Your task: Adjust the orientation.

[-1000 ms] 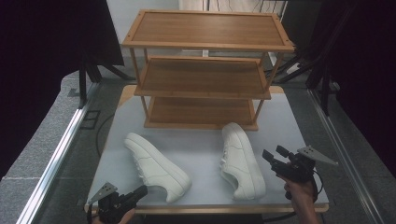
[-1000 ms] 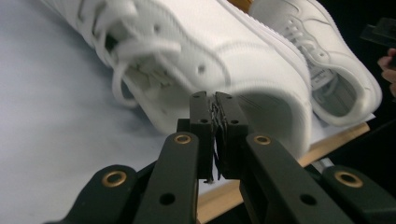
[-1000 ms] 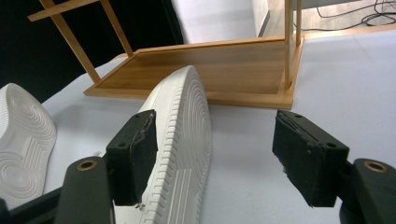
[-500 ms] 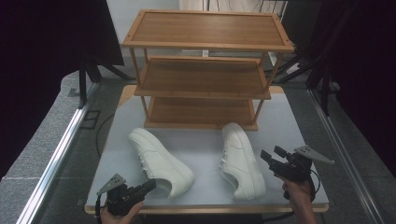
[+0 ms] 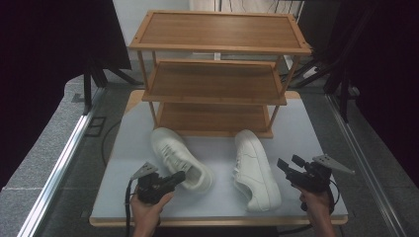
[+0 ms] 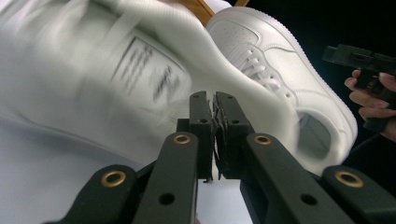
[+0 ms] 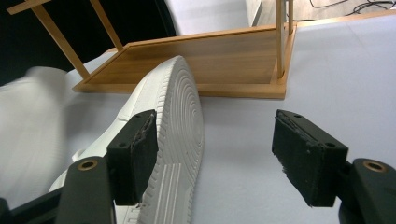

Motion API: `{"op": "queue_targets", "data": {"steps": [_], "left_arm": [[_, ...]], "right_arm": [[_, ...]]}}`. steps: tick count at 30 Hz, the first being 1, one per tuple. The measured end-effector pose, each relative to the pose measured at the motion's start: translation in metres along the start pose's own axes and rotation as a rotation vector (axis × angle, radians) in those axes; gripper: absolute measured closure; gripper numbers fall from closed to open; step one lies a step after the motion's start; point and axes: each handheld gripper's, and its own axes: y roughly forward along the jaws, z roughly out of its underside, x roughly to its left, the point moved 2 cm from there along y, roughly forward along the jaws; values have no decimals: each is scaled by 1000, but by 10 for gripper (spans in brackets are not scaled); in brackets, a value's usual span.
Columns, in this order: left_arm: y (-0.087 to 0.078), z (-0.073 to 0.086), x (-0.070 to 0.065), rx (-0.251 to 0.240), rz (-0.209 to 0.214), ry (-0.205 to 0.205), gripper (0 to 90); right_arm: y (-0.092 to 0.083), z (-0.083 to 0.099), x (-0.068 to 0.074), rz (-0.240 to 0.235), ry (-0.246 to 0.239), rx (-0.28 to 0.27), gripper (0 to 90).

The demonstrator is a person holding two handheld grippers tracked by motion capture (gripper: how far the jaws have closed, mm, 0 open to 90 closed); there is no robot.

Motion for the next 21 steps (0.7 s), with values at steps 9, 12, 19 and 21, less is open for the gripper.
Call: {"op": "queue_targets", "data": {"steps": [9, 12, 19, 21], "left_arm": [[31, -12, -10, 34, 0, 16, 854], [34, -18, -15, 21, -2, 23, 857], [65, -22, -20, 119, -49, 66, 866], [67, -20, -19, 126, -58, 69, 872]], "right_arm": [[-3, 0, -4, 5, 7, -5, 318], [-2, 0, -4, 8, 8, -6, 318], [1, 1, 2, 0, -9, 6, 318], [1, 1, 2, 0, -10, 7, 318]]}}
